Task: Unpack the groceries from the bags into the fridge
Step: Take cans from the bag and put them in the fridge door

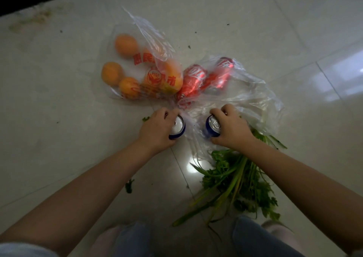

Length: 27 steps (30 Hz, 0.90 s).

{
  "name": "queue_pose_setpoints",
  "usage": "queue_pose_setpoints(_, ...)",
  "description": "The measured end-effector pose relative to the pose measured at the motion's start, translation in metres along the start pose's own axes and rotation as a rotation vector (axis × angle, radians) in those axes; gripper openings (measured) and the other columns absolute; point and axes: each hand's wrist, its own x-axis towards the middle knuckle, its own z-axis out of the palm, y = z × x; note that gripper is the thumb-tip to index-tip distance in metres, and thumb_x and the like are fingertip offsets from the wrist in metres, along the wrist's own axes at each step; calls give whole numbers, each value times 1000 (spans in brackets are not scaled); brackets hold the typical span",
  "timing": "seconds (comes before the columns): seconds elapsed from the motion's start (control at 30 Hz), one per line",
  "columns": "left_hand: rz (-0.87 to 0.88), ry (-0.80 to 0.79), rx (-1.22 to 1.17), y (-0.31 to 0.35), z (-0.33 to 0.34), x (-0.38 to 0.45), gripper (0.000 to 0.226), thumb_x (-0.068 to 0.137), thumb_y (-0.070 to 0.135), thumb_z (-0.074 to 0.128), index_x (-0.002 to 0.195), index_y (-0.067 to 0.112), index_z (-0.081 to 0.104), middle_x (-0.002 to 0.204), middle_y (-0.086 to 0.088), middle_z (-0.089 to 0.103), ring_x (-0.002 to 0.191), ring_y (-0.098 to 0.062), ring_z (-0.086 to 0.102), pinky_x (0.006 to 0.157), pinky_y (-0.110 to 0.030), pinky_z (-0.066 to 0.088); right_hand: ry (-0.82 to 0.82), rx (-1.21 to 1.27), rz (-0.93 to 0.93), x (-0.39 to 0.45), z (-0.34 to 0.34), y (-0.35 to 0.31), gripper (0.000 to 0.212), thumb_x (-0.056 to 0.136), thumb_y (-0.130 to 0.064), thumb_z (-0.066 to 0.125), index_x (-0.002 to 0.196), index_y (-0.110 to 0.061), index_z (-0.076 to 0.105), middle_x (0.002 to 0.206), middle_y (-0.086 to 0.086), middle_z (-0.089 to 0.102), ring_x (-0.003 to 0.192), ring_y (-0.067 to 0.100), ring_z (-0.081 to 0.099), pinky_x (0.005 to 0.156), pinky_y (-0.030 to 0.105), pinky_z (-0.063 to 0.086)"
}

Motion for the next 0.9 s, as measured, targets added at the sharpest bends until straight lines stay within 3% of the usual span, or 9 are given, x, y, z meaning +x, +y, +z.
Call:
queue_pose_setpoints(0.1,57,-86,305,12,-8,0,69,84,14,63,142,17,26,138,-8,33,124,-27,40,87,-35,46,-65,-107,-21,4,-6,-1,69,73,-26,72,131,-16,39,126,12,38,110,31,50,76,29,43)
queue_pose_setpoints(0.17,105,-137,395,24,-11,2,64,85,8,59,140,16,27,139,-8,32,123,-27,41,85,-34,46,-87,-166,-31,4,-12,-2,64,74,-24,70,129,-15,38,125,12,38,109,30,49,70,29,40)
queue_pose_setpoints(0.4,105,-285,355,60,-52,-17,61,87,11,55,141,23,29,140,-9,32,126,-27,35,82,-34,44,-110,-77,40,-39,-54,-15,68,70,-23,74,126,-14,36,124,15,37,112,33,45,70,30,38)
queue_pose_setpoints(0.53,32,-244,242,103,-125,-45,70,80,17,66,140,25,30,139,-8,32,125,-29,36,79,-35,44,-35,45,125,-98,-118,-32,67,69,-21,74,125,-11,39,122,15,38,110,32,44,72,33,44)
queue_pose_setpoints(0.7,-24,-202,153,163,-237,-94,72,75,20,71,137,22,34,133,-9,36,121,-29,39,72,-32,40,77,213,274,-174,-223,-70,65,67,-17,75,123,-10,42,123,14,38,111,31,44,67,29,38)
queue_pose_setpoints(0.83,38,-153,125,213,-344,-133,73,73,24,72,137,20,36,135,-9,39,123,-29,41,82,-36,46,188,347,343,-238,-330,-97,68,65,-19,78,122,-13,42,121,12,39,105,30,47,71,30,42)
queue_pose_setpoints(0.9,95,-134,165,243,-404,-152,73,74,26,72,137,21,34,132,-9,41,121,-28,44,78,-34,43,246,359,330,-267,-387,-111,68,65,-19,78,123,-14,43,120,10,39,104,28,48,71,29,43)
